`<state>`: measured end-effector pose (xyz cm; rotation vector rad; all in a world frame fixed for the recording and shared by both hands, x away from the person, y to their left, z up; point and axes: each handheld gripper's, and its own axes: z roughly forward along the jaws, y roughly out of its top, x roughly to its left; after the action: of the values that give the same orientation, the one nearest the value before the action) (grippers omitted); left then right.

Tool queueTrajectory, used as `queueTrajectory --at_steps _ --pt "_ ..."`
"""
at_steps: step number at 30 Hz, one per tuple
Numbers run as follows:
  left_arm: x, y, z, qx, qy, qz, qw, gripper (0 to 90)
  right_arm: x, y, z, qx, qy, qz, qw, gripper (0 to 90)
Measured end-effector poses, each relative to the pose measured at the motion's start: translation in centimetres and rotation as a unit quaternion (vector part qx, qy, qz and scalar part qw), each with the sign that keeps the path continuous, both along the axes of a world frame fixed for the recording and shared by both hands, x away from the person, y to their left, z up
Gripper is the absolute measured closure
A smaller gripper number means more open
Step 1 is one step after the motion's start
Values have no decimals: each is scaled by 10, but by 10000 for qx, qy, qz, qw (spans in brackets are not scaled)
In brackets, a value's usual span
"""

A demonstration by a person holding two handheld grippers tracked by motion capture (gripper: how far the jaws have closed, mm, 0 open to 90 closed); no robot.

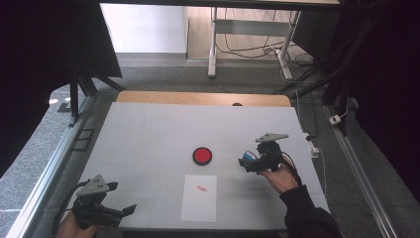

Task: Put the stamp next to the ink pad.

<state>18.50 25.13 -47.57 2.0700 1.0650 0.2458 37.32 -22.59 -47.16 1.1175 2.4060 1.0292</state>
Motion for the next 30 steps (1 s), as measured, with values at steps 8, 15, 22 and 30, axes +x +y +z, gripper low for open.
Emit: queueTrajectory --at_steps 8,15,22,30 --pt "0 1 0 -48 12 29 10000 1 -7 3 5 44 -20 52 10000 2" --pt "0 1 0 -45 8 30 10000 1 -17 5 11 5 -51 229 9997 3" --pt "0 2 0 -72 3 63 10000 0 -28 4 15 80 -116 280 9995 0" --pt "0 2 0 -75 11 71 9999 0 -44 -1 19 118 -205 315 9992 0"
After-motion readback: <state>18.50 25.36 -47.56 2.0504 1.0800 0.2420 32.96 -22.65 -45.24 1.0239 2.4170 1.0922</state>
